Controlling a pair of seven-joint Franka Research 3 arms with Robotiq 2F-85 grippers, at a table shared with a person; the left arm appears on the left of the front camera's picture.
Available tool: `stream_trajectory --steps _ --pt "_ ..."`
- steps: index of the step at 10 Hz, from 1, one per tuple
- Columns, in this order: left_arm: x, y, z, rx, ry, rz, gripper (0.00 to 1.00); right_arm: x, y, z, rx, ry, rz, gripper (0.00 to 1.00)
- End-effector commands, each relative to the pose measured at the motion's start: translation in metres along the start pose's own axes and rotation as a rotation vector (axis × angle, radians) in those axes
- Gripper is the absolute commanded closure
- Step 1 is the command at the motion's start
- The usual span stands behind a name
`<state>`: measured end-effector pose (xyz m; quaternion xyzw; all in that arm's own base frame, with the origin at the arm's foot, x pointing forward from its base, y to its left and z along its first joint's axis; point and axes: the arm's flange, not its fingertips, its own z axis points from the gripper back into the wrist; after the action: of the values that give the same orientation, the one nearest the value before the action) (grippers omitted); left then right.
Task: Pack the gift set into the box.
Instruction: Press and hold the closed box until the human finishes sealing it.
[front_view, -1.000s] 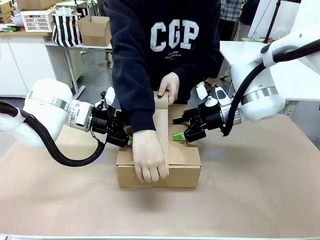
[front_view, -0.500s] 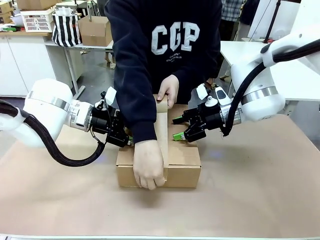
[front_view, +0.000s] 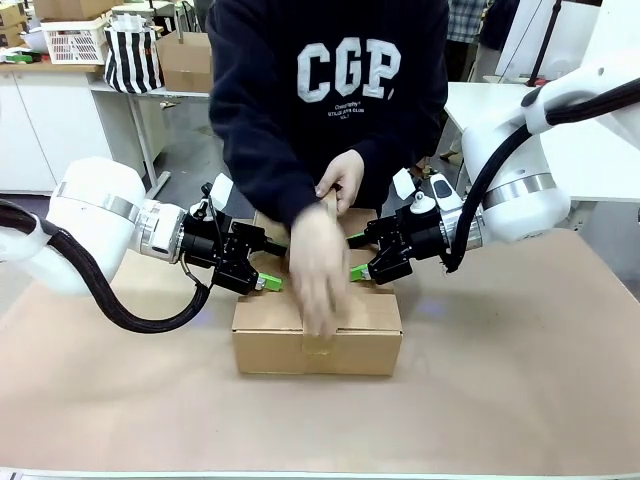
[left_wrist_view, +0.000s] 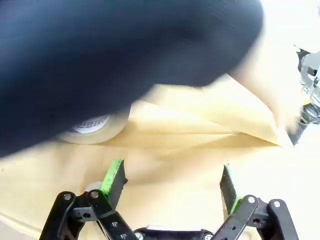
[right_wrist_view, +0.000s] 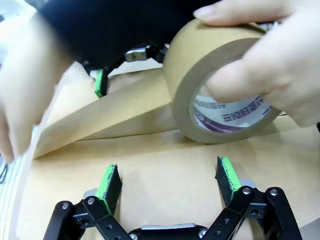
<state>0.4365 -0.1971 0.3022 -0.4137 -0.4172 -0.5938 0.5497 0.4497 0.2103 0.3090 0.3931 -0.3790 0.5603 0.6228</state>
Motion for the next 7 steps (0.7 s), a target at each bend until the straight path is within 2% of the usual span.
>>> stream_trajectory --steps 1,7 --pt "-0.0025 -0.0005 0.0008 -0.004 -0.006 0.008 0.00 -0.0016 -0.0002 -0.0001 -0.003 0.003 0.002 0.00" --pt "-0.0025 -0.0005 0.0008 -0.004 -0.006 0.008 0.00 -0.0016 -0.0002 -0.0001 -0.003 0.003 0.002 0.00"
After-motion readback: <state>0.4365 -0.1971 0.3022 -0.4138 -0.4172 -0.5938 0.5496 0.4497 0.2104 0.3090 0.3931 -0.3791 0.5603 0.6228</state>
